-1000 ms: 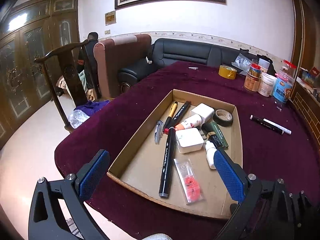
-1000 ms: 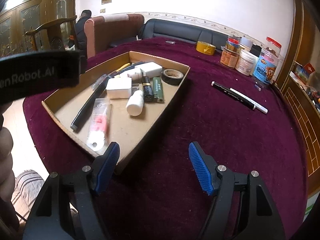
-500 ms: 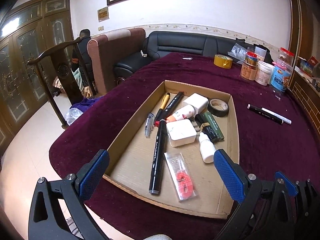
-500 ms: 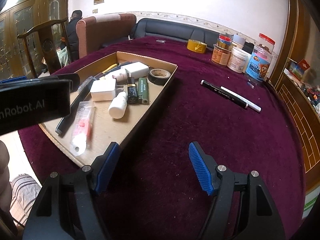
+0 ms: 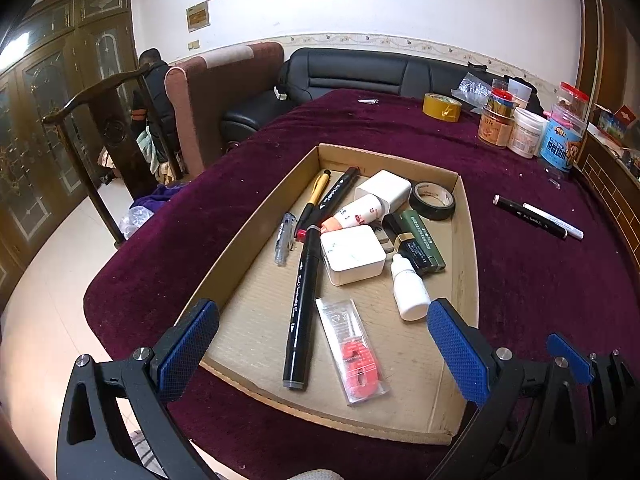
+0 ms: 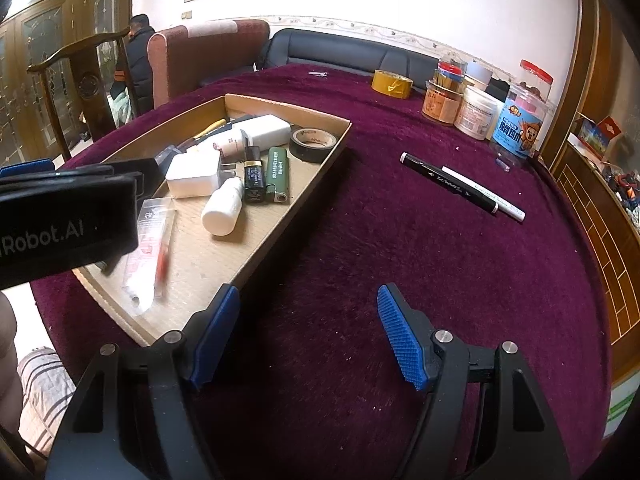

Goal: Organize rigid objects

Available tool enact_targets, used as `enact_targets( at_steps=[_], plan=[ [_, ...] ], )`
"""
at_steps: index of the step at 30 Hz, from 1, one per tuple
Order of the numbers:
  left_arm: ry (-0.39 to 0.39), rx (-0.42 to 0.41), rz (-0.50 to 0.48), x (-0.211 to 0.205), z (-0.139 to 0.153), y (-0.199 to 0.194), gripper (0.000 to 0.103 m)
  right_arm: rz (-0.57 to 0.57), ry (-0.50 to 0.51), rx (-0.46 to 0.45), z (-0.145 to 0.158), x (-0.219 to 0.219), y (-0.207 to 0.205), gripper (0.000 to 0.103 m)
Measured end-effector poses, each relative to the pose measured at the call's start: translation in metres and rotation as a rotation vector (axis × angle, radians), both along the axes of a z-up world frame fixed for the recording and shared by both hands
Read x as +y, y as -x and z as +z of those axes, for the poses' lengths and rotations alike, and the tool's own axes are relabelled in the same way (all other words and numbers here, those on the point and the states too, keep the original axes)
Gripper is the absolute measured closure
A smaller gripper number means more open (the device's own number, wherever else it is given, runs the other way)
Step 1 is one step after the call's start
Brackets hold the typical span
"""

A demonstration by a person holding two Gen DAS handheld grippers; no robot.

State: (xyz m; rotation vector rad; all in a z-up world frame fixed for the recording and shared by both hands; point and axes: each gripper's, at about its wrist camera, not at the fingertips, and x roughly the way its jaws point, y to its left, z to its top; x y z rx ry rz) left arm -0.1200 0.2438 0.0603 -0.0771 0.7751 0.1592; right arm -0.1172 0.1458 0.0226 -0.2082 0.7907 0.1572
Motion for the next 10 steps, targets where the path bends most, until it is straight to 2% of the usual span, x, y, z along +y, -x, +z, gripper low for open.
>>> enact_targets(
  at_steps=[10],
  plan=[
    [-0.006, 0.021, 0.007, -0.0021, -0.0035, -0.0077, 0.001, 0.0, 0.012, 0.001, -0.0002, -0.0043, -0.006, 0.031]
  ],
)
